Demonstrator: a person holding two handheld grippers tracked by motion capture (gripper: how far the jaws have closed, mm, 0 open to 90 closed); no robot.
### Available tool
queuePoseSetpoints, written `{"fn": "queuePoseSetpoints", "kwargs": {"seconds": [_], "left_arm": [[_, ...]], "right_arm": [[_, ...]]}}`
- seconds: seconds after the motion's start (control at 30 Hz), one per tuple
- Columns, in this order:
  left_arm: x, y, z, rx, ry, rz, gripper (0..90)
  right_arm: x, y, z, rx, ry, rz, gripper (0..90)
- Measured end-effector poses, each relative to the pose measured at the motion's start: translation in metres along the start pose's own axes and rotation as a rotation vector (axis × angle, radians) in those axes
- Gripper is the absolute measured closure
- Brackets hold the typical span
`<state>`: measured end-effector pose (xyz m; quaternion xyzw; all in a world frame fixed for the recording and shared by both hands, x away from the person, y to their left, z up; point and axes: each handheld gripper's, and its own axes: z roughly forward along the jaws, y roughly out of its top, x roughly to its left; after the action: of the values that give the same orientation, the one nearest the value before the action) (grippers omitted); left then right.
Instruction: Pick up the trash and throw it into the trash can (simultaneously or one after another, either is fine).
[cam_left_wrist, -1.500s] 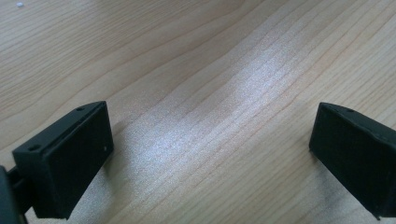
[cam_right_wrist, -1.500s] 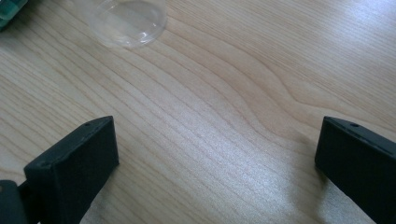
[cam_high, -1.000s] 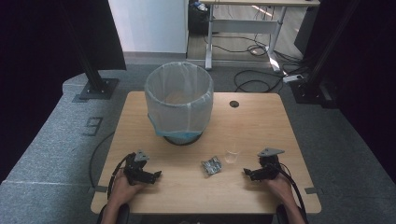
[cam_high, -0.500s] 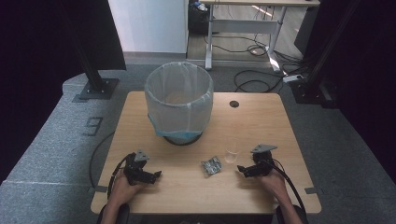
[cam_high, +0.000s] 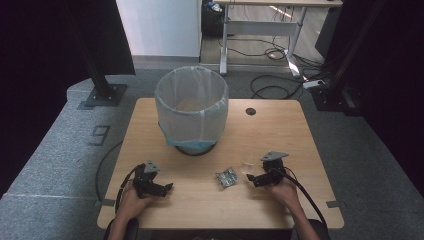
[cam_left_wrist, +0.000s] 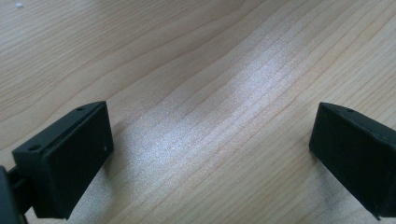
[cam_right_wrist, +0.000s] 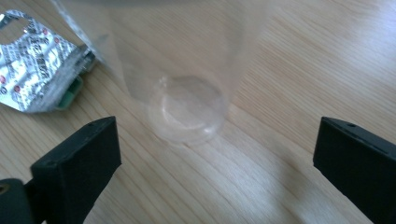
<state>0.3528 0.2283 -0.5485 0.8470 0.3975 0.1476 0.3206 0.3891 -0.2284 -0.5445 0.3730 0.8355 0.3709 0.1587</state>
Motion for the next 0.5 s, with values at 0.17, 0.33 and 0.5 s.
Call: {"fn": "queuePoseSetpoints", "kwargs": {"seconds": [0.17,0.33,0.5], "left_arm": [[0.000,0.000,0.000,0.000,-0.001,0.000,0.0],[0.000,0.000,0.000,0.000,-0.001,0.001,0.0],[0.000,0.000,0.000,0.000,0.000,0.000,0.0]], "right_arm": [[0.004,0.005,0.005,-0.007,0.007,-0.014,5.3],[0.007,0.010,0.007,-0.025,0.016,-0.015,9.6],[0.008,0.014,0.010,-0.040,0.016,-0.002,12.8]]}}
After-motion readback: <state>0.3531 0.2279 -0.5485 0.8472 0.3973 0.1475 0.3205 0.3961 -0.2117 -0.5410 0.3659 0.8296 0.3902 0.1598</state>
